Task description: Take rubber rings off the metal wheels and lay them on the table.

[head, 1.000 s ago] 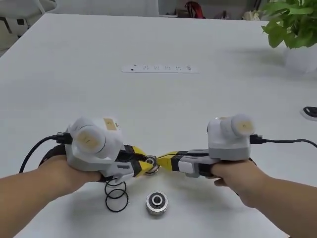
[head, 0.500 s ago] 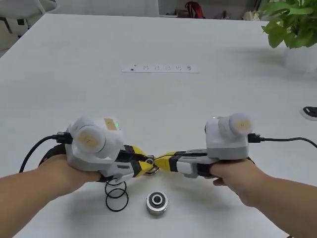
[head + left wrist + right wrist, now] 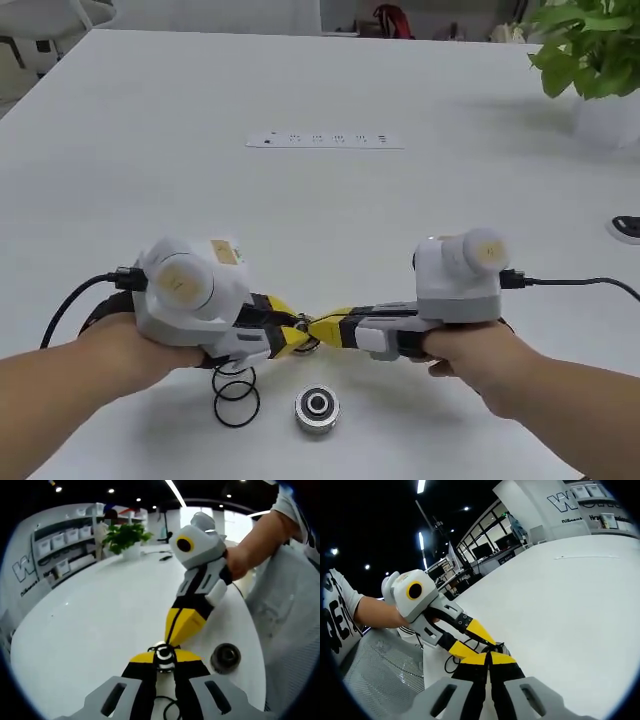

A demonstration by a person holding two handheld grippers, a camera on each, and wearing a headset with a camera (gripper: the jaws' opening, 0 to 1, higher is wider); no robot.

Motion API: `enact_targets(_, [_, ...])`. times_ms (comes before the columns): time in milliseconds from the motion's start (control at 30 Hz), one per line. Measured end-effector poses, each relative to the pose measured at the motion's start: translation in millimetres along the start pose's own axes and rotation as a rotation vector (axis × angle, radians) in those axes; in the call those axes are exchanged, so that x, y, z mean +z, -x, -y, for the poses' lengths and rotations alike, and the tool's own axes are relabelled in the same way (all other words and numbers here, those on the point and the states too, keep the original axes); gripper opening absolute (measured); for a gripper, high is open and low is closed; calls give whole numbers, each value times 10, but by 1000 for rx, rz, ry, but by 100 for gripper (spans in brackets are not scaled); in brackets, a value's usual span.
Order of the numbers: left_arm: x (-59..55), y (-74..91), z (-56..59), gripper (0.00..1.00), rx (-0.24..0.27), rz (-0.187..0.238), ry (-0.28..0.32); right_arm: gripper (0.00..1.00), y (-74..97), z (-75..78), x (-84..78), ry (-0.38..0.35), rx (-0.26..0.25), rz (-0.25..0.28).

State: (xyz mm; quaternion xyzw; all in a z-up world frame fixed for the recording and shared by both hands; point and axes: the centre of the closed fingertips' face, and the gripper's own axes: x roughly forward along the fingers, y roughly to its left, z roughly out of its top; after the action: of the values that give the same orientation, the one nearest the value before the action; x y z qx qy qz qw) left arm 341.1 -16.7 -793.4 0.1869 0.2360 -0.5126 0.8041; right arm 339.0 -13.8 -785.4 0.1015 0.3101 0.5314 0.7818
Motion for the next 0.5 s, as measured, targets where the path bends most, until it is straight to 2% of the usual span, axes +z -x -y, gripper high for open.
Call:
enact_targets(100, [0,0,0,12,1,1,1,0,3,-26,35,-7,13,14])
enact_targets(133, [0,0,-1,12,1,1,0,0,-6,-75,40,1,33,12])
enact_targets(500, [-2,-1,-5,12,5,11,6,0,10,9,14,-7,1,13])
